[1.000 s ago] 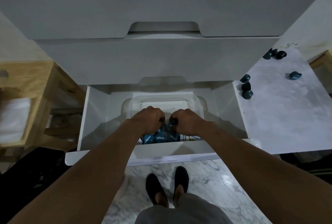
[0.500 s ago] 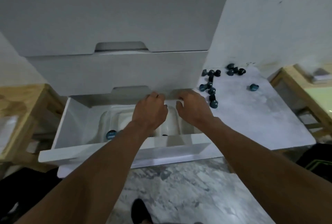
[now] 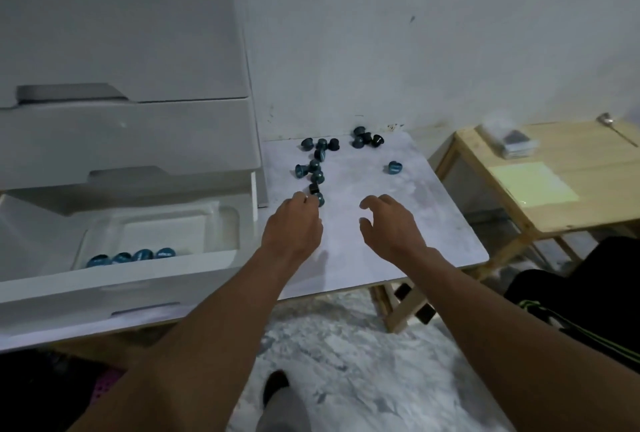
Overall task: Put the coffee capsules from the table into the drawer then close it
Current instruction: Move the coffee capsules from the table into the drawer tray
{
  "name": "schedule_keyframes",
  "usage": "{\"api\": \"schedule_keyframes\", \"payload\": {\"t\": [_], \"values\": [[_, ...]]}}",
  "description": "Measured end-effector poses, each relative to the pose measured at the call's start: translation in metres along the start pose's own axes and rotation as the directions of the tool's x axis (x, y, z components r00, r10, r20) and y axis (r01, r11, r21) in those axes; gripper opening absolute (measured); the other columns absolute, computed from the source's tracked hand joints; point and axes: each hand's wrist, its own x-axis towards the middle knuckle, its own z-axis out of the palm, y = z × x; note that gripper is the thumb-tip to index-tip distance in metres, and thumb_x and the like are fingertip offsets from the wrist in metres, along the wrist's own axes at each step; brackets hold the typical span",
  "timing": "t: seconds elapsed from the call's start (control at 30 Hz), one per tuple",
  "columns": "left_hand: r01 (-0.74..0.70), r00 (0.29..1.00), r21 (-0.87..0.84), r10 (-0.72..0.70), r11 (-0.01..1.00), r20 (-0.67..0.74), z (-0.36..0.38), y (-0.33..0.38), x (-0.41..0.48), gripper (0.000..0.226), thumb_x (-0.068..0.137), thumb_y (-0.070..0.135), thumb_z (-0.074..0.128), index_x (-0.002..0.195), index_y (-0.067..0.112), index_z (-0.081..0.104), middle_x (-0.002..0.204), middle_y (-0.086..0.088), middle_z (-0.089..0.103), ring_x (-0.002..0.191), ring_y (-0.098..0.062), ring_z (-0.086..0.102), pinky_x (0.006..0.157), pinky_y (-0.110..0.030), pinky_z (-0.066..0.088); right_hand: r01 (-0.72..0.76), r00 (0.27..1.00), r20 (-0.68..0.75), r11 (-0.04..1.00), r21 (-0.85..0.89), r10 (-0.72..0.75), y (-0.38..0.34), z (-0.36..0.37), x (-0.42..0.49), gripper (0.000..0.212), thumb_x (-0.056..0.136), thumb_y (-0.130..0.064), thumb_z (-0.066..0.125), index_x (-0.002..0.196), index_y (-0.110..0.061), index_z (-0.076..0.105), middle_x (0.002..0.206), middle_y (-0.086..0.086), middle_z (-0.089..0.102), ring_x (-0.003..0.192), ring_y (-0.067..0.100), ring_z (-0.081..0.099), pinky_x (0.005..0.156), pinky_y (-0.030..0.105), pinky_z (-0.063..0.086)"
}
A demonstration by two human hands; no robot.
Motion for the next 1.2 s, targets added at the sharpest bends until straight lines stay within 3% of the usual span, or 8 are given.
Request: {"api": "schedule_keyframes", "payload": {"t": [0.23,0.43,0.6,0.8,1.03,1.2], "values": [[0.204,0.979,-0.104,-0.204,0.973,0.013,0.047,0.003,0.045,0.03,0.091,0.018,0.054,0.12,0.009,0.051,0.118,-0.008,0.054,0.107,-0.026,0.055,0.084,-0.034,0.045,0.053,0.998,0.044,0.997,0.053,-0.055,0.023,0.014,0.064,0.031,0.091,-0.02,0.054,0.122,-0.014,0.056,0.118,0.007,0.059,0.104,0.026,0.059,0.087,0.03,0.043],[0.396,0.918,-0.124,-0.388,0.91,0.086,0.093,-0.012,0.103,0.045,0.086,0.03,0.066,0.123,0.012,0.047,0.122,-0.007,0.053,0.111,-0.024,0.056,0.089,-0.033,0.048,0.11,0.977,0.175,0.99,0.092,-0.125,0.022,0.046,0.154,0.032,0.089,-0.021,0.059,0.121,-0.015,0.058,0.116,0.006,0.062,0.102,0.025,0.061,0.086,0.032,0.044],[0.477,0.879,-0.173,-0.464,0.862,0.109,0.12,-0.021,0.129,0.054,0.084,0.04,0.066,0.125,0.013,0.043,0.124,-0.006,0.05,0.113,-0.022,0.053,0.092,-0.03,0.045,0.172,0.916,0.347,0.978,0.115,-0.202,0.019,0.074,0.208,0.033,0.088,-0.019,0.059,0.121,-0.014,0.057,0.114,0.011,0.063,0.101,0.029,0.06,0.088,0.037,0.048],[0.592,0.806,-0.253,-0.572,0.765,0.154,0.14,-0.021,0.148,0.049,0.079,0.041,0.069,0.115,0.014,0.049,0.115,-0.005,0.052,0.104,-0.022,0.056,0.085,-0.032,0.047,0.202,0.826,0.511,0.971,0.125,-0.237,0.02,0.1,0.238,0.03,0.087,-0.016,0.058,0.116,-0.01,0.06,0.119,0.012,0.061,0.107,0.031,0.059,0.09,0.034,0.045],[0.606,0.782,-0.307,-0.62,0.734,0.059,0.162,-0.022,0.151,0.022,0.085,0.027,0.063,0.097,0.009,0.058,0.098,-0.008,0.059,0.093,-0.024,0.056,0.074,-0.029,0.042,0.256,0.791,0.536,0.956,0.146,-0.294,0.031,0.108,0.256,0.022,0.085,-0.021,0.061,0.101,-0.006,0.063,0.106,0.012,0.063,0.097,0.031,0.059,0.075,0.028,0.042],[0.657,0.7,-0.433,-0.712,0.617,0.049,0.157,-0.011,0.15,0.02,0.076,0.017,0.063,0.083,0.009,0.046,0.081,-0.006,0.056,0.074,-0.024,0.053,0.063,-0.027,0.036,0.273,0.819,0.482,0.95,0.149,-0.311,0.042,0.102,0.256,0.022,0.082,-0.027,0.063,0.096,-0.011,0.063,0.092,0.006,0.058,0.087,0.028,0.057,0.07,0.026,0.037]]}}
